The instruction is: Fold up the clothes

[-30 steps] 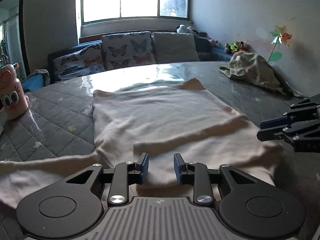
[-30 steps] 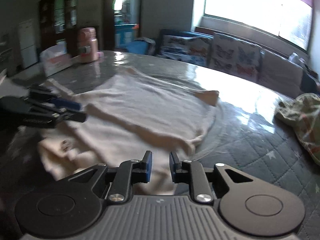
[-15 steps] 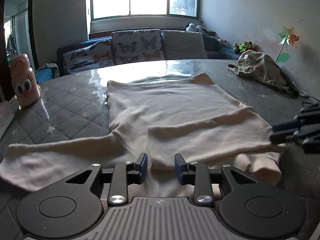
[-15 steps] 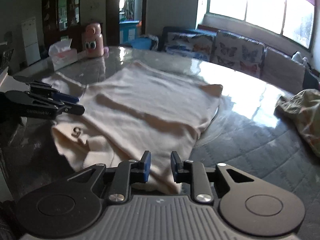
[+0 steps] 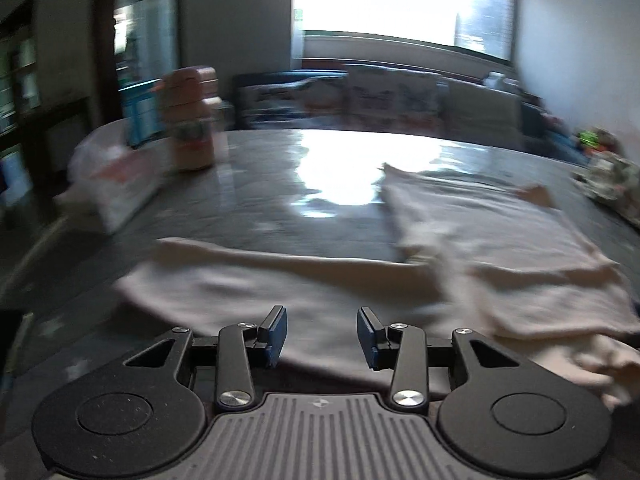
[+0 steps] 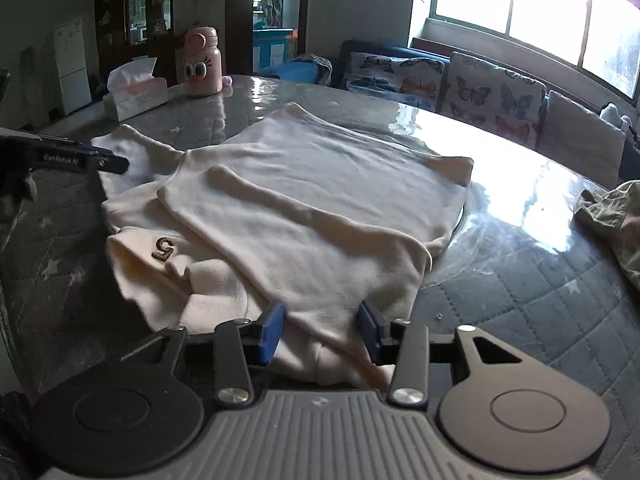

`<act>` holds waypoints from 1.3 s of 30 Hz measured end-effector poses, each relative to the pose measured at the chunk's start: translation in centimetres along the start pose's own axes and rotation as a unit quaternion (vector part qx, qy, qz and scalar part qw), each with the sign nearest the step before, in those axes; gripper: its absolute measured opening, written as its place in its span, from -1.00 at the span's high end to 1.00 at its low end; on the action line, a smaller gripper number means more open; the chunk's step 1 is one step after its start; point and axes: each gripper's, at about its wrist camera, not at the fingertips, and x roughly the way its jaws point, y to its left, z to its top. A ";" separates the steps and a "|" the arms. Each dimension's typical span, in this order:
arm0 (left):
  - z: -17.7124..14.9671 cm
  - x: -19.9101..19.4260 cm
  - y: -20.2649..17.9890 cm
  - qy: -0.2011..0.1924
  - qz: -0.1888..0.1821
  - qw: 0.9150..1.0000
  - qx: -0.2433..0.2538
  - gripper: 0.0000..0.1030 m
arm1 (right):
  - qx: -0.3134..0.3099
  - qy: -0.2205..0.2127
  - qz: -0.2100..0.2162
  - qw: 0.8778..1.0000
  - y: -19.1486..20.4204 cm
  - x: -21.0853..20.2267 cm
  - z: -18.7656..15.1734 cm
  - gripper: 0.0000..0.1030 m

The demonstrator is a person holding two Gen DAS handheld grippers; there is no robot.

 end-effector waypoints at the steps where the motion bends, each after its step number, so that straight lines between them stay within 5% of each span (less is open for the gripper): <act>1: 0.1 0.3 1.0 0.001 0.017 1.000 -0.012 0.18 | 0.000 0.000 0.000 1.000 0.0 0.0 0.0 0.07; 7: 0.6 2.1 6.1 0.010 0.110 0.990 -0.085 0.18 | -0.003 0.002 -0.001 1.000 0.3 0.2 0.3 0.01; 16: 1.2 3.1 9.3 0.007 0.124 0.983 -0.132 0.20 | -0.004 0.003 -0.002 1.000 0.6 0.4 0.5 -0.04; 20: 1.3 3.2 9.3 0.001 0.119 0.984 -0.136 0.67 | -0.003 0.002 -0.003 1.000 0.6 0.3 0.4 -0.05; 23: 1.7 2.6 9.0 -0.006 0.102 0.984 -0.148 0.84 | -0.001 0.000 -0.003 1.000 0.6 0.2 0.5 -0.05; 28: 3.5 0.2 6.3 -0.038 0.049 0.989 -0.137 0.86 | 0.003 -0.009 0.001 1.000 0.6 -0.1 0.5 -0.05; 33: 5.8 -2.6 0.7 -0.074 -0.048 0.993 -0.085 0.86 | 0.010 -0.018 0.007 1.000 0.6 -0.4 0.6 -0.05; 39: 6.2 -3.9 -7.3 -0.079 -0.178 0.981 -0.006 0.91 | 0.025 -0.028 0.012 0.999 0.0 -1.1 0.7 -0.05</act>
